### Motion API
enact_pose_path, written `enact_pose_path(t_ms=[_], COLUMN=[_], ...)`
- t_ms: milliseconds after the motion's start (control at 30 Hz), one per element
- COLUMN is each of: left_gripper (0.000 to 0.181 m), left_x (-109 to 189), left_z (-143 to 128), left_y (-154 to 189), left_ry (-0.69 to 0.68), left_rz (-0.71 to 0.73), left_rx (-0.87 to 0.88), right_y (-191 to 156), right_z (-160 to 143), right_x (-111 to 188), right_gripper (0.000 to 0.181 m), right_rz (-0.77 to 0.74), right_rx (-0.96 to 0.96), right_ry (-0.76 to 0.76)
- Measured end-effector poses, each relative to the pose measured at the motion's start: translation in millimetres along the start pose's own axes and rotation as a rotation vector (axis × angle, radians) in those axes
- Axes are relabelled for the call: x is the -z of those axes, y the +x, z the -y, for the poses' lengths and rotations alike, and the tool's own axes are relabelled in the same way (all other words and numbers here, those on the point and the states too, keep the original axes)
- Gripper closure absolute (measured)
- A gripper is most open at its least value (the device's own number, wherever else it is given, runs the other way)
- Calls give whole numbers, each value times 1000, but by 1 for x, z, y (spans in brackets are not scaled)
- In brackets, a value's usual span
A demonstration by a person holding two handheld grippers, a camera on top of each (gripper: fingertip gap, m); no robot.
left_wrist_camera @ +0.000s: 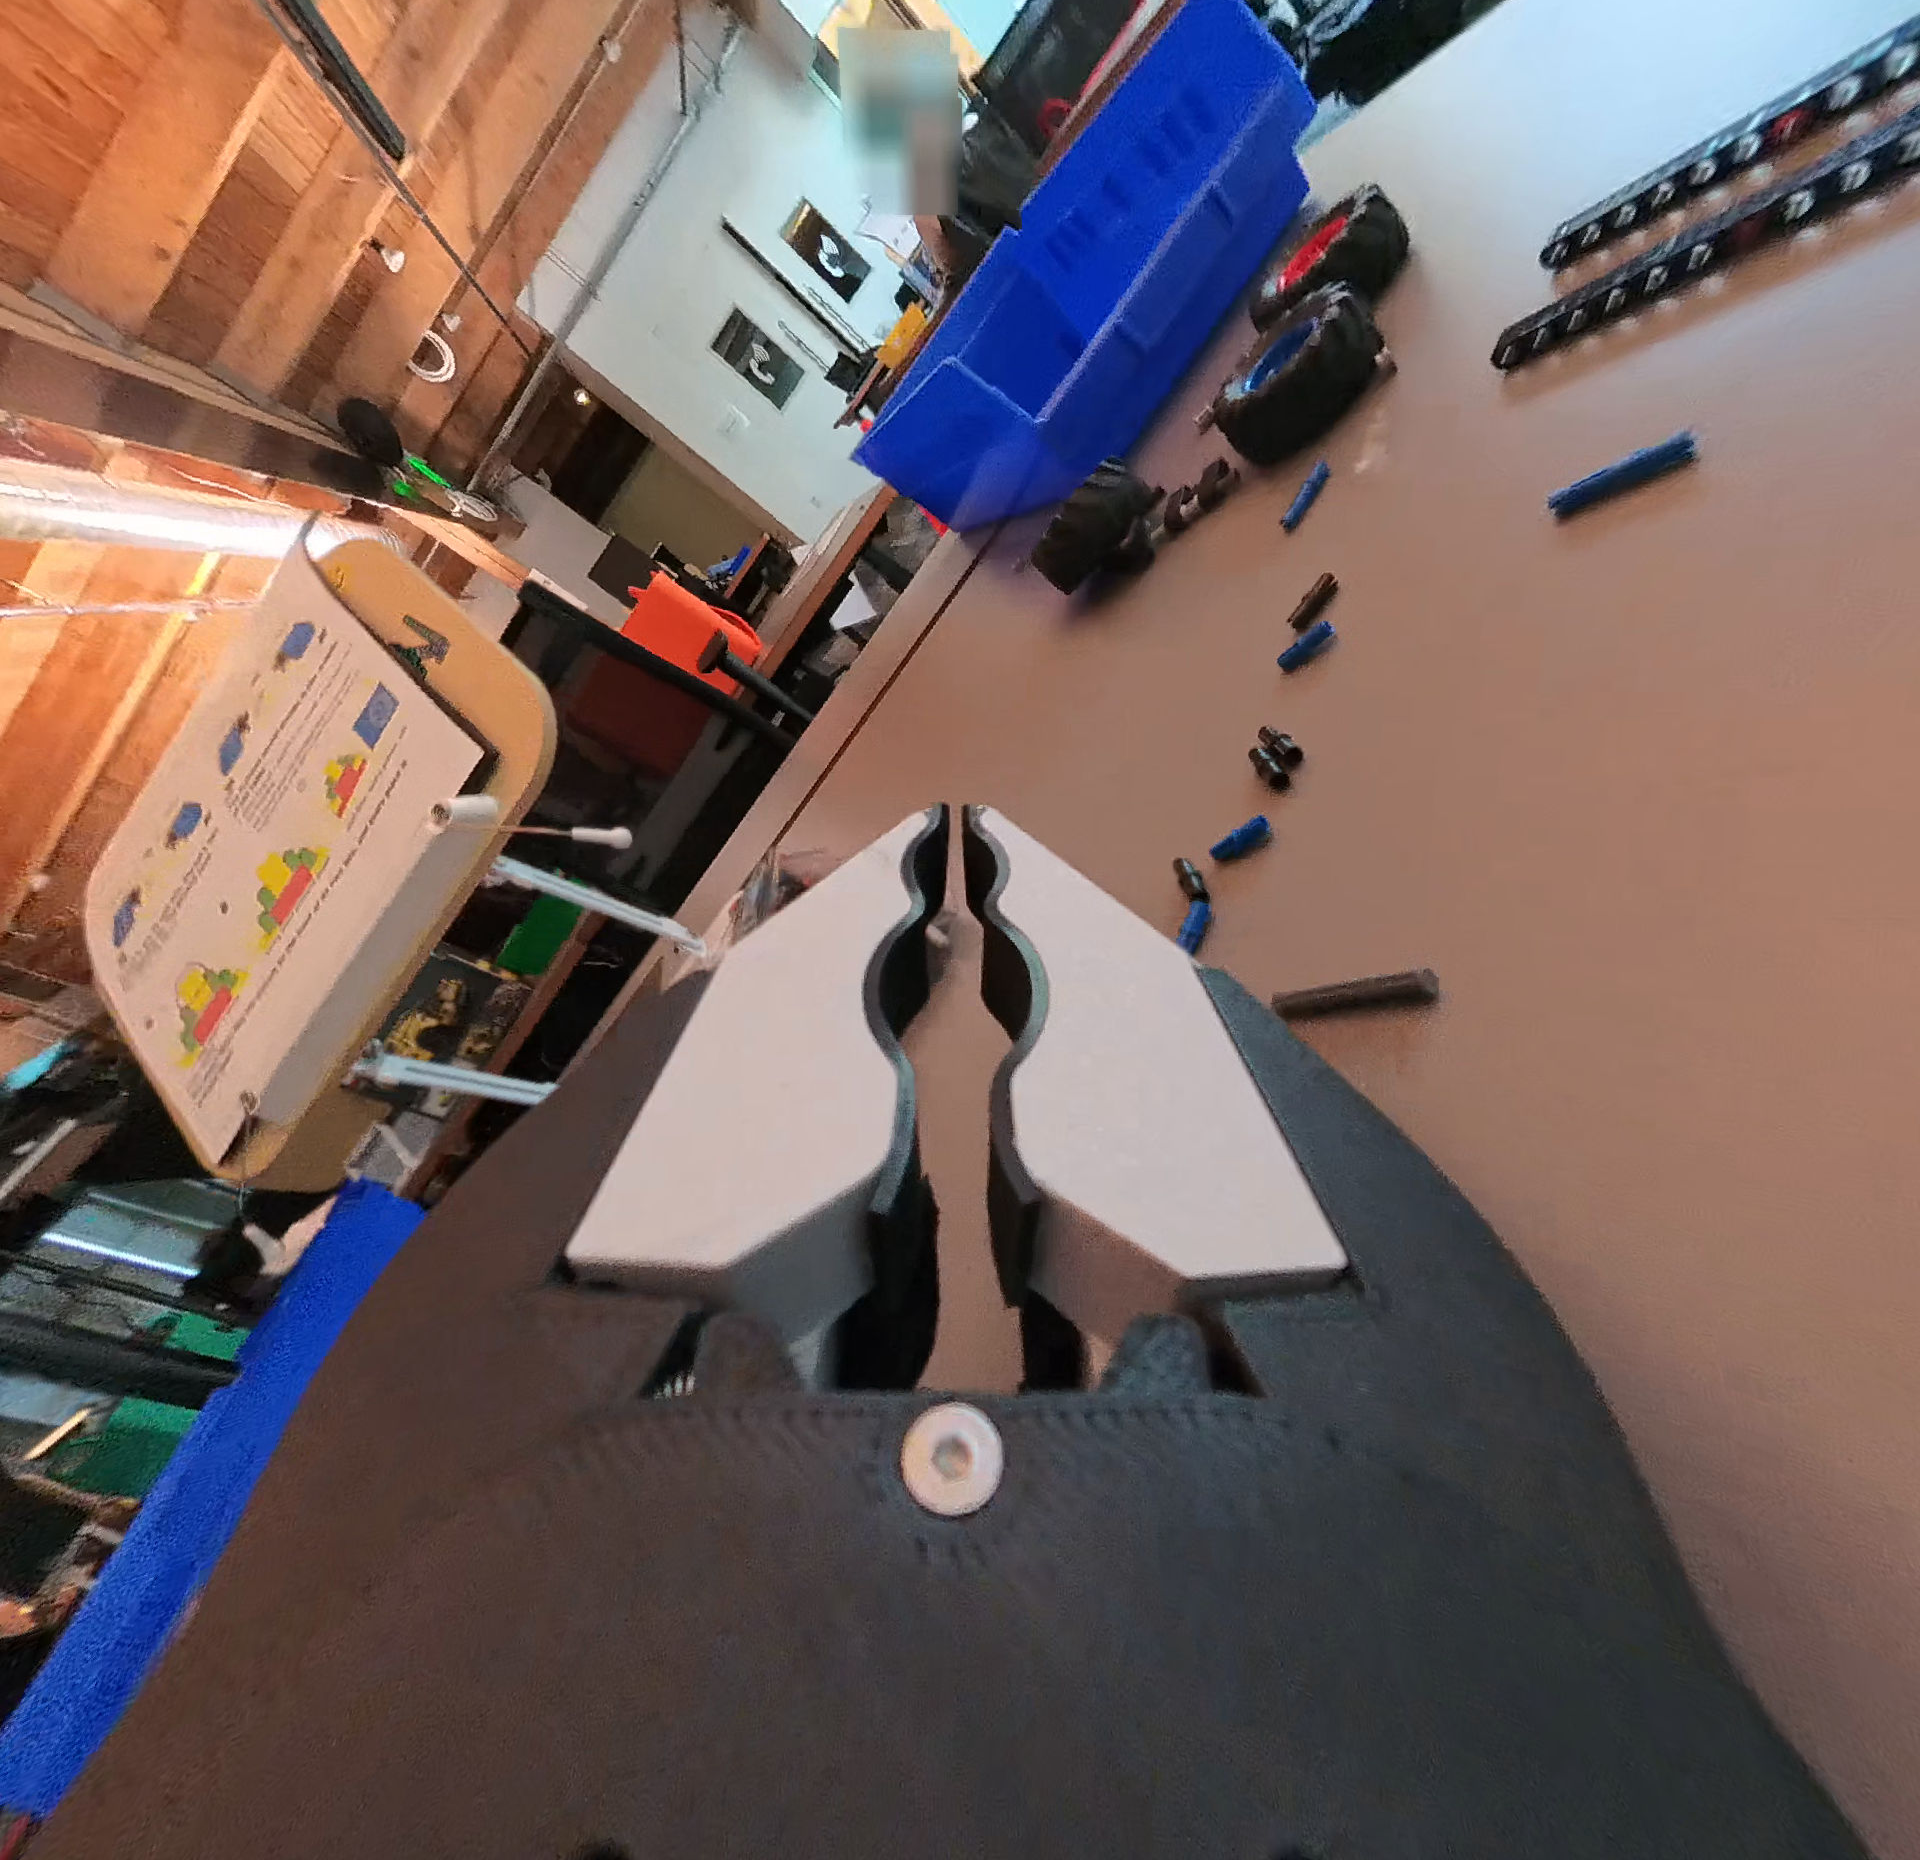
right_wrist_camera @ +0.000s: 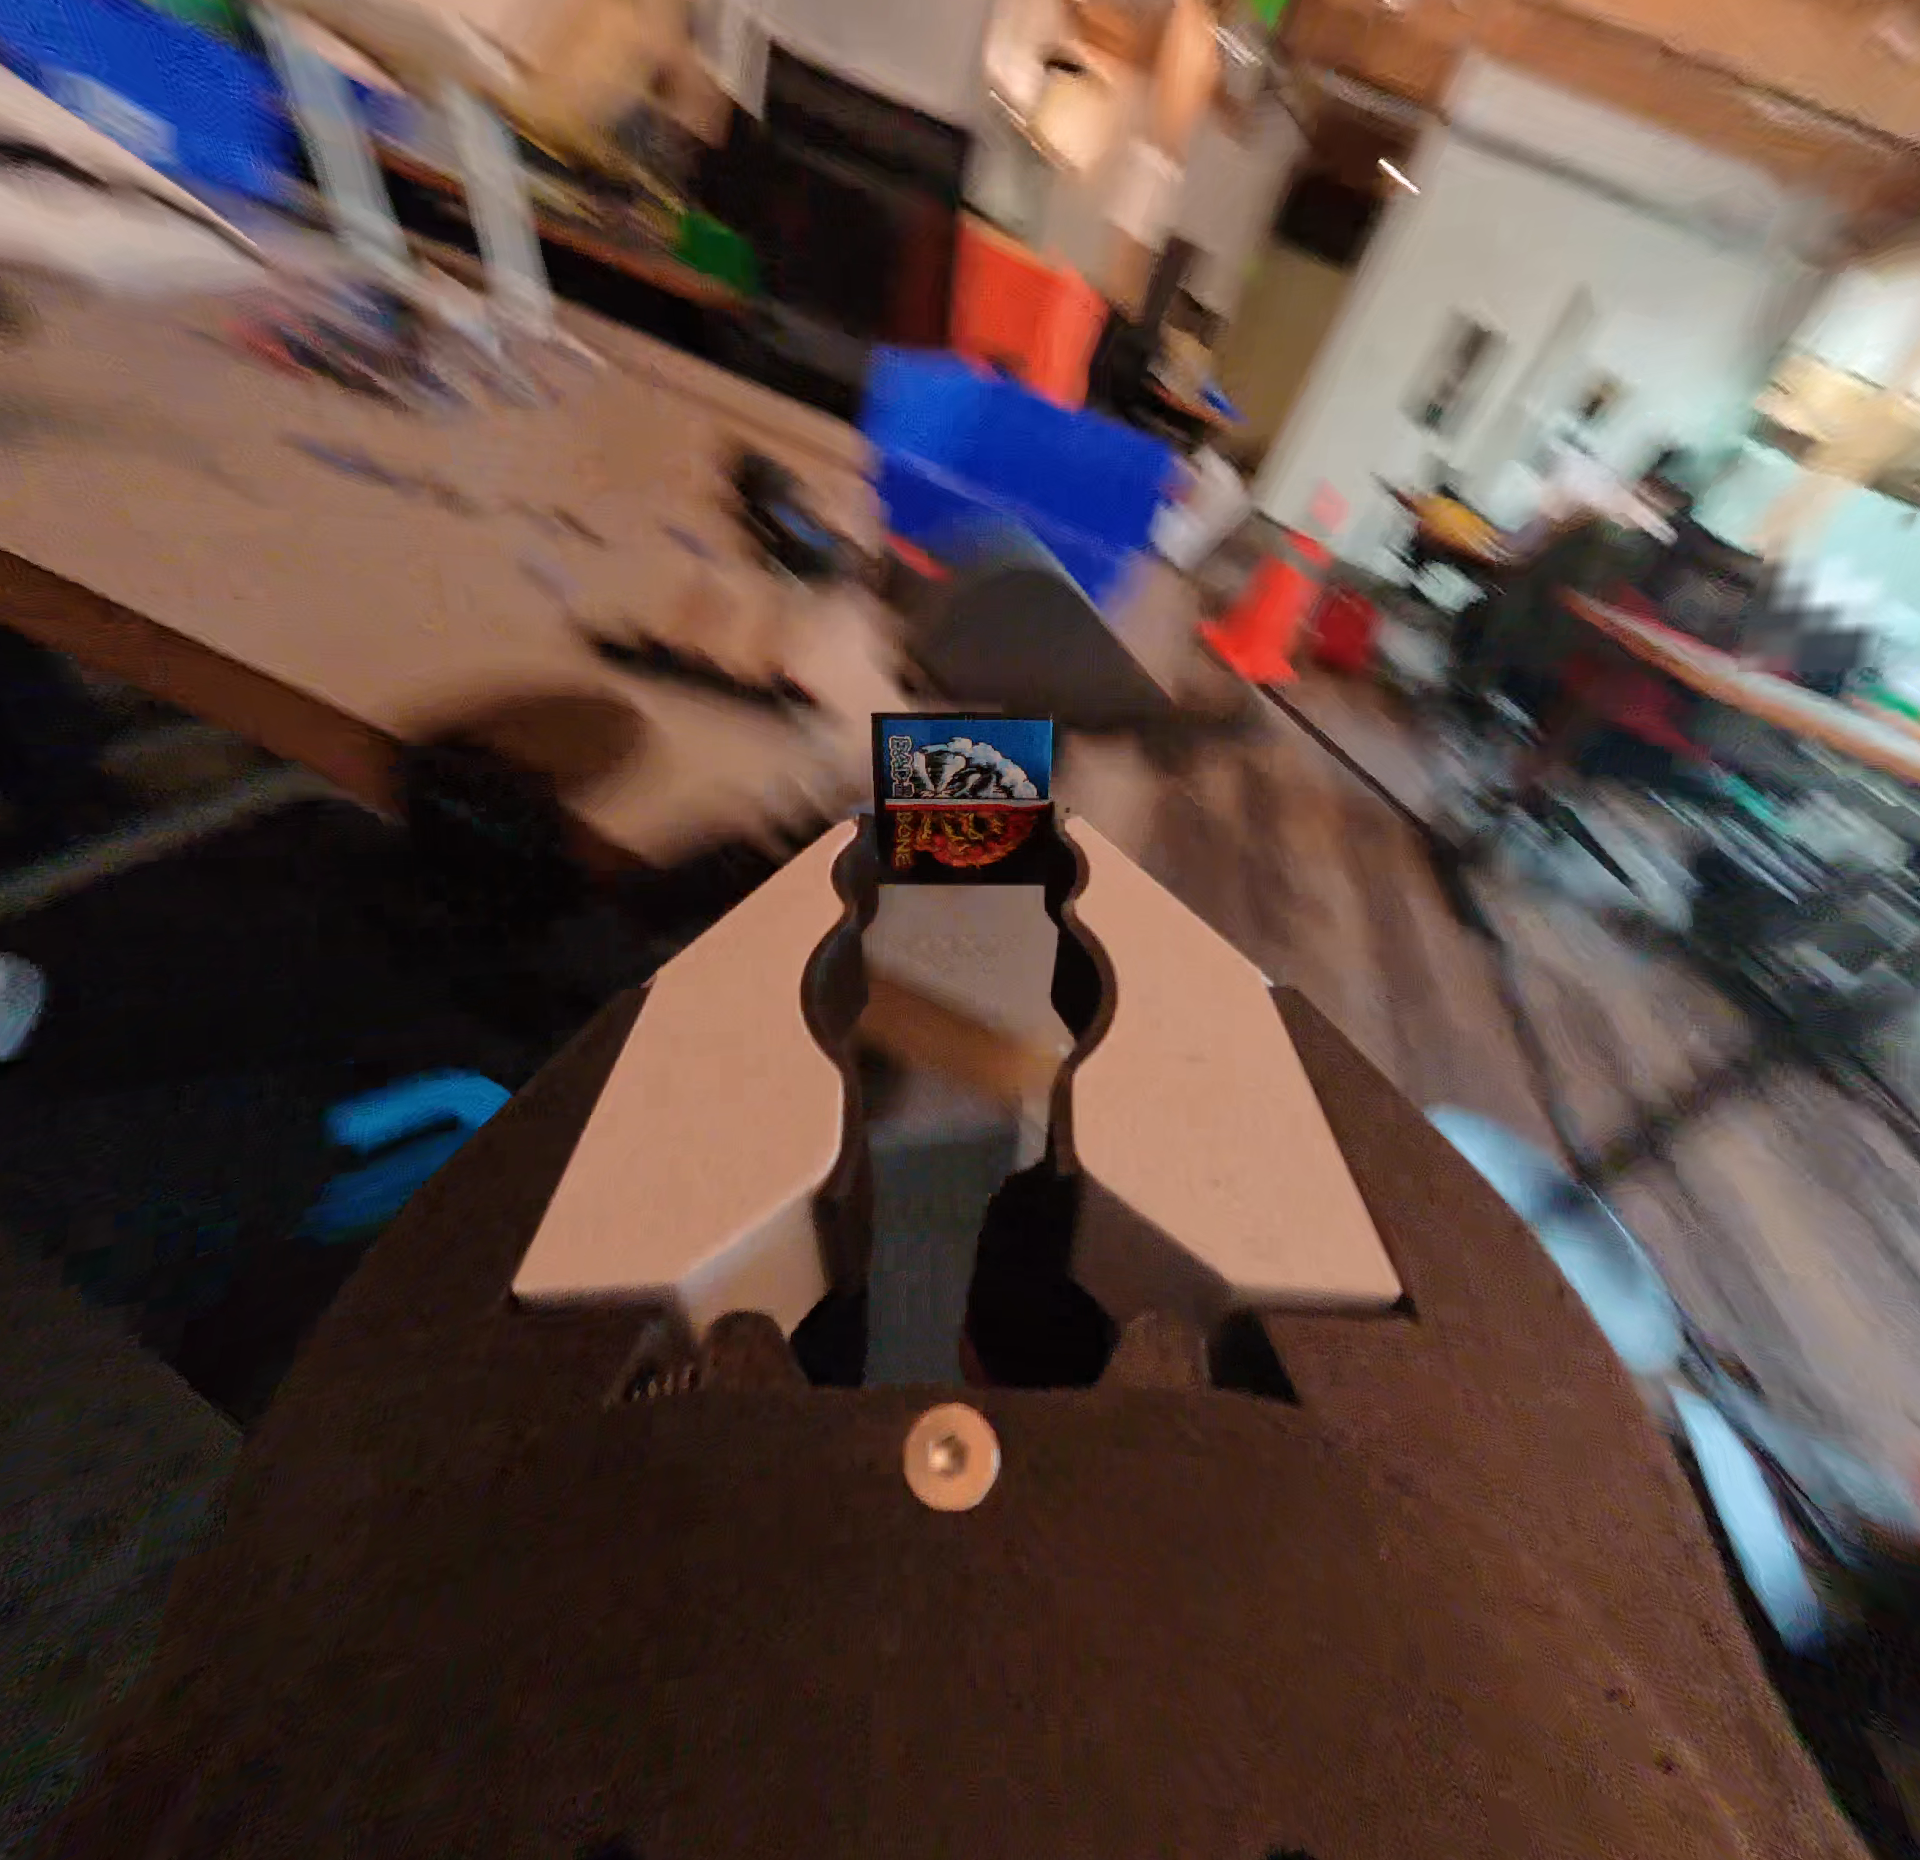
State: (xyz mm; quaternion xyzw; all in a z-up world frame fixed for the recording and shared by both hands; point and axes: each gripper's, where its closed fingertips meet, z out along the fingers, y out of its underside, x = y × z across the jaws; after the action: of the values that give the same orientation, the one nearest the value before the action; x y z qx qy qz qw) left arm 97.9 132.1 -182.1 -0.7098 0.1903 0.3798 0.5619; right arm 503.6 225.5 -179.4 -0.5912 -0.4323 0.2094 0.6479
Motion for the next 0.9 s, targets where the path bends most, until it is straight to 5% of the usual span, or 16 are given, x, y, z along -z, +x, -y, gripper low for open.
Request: enact_pose_path(t_ms=[100,267,467,633,900], left_gripper=[181,154,126,181,181], left_x=[25,26,-38,-72,-79], left_z=[-19,-79,-147,-150,-125], left_y=[-19,-78,-69,-89,-101], left_ry=[1,-119,-337,-238,-60], left_rz=[27,-5,-365,-376,-447], left_rx=[15,123,148,131,299], right_y=[-106,-244,-315,-335,-360], right_z=[111,167,134,105,104], right_x=[-47,-162,-301,-354,-404], right_gripper=[151,151,152,152,151], right_rz=[293,617,717,720,744], right_rx=[39,161,161,189,196], right_ry=[144,-12,-332,-498,-644])
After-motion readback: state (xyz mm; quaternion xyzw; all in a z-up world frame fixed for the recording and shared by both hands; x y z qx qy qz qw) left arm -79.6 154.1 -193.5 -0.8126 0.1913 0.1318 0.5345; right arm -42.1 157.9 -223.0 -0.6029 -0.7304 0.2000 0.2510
